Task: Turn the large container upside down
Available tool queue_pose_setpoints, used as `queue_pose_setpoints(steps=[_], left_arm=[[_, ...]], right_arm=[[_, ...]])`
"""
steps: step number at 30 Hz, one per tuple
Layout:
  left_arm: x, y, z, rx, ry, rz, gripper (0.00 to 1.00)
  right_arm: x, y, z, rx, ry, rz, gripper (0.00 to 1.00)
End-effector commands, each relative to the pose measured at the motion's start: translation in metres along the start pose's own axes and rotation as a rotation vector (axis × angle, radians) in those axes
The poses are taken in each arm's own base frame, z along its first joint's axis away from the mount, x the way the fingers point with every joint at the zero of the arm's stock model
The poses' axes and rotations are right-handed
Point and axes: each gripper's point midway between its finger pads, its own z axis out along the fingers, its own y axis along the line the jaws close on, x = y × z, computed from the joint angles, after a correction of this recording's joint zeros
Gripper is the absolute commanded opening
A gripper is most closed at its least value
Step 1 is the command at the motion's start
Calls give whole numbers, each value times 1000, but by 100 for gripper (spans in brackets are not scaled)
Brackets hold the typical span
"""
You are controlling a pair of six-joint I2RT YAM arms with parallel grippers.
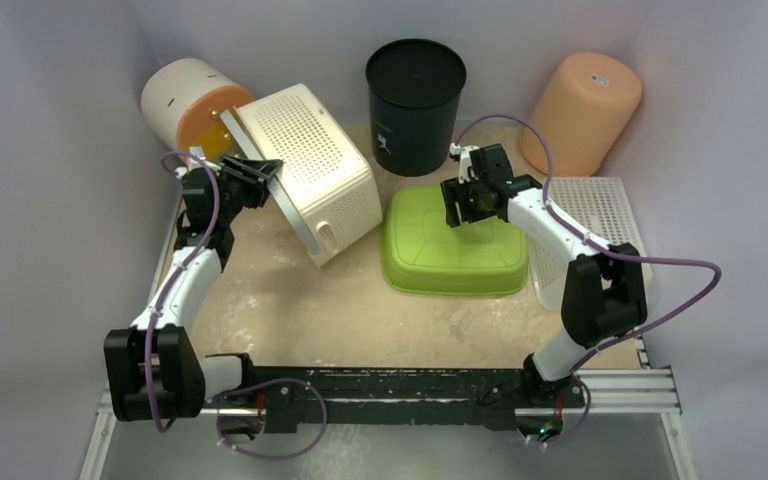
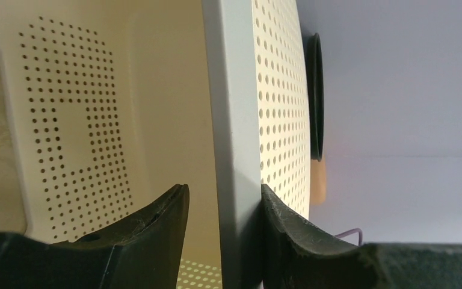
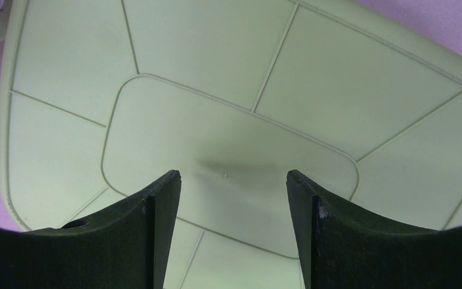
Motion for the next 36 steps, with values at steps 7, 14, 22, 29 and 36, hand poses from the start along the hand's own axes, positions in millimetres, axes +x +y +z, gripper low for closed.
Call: queue_pose_setpoints(steps=[7, 14, 22, 29, 36], left_arm=[[29, 248, -126, -1115, 117, 46, 38], [14, 258, -165, -1265, 75, 60, 40], [13, 261, -186, -1314, 39, 35, 42], [8, 256, -180, -1296, 27, 35, 31], [1, 248, -170, -1255, 2, 26, 28]], right_arm=[[-17, 5, -13, -32, -72, 11, 68], [-22, 11, -17, -63, -105, 21, 68], [-21, 20, -21, -112, -135, 32, 68], [-18, 23, -20, -127, -142, 34, 68], [-19, 23, -20, -128, -139, 37, 68]])
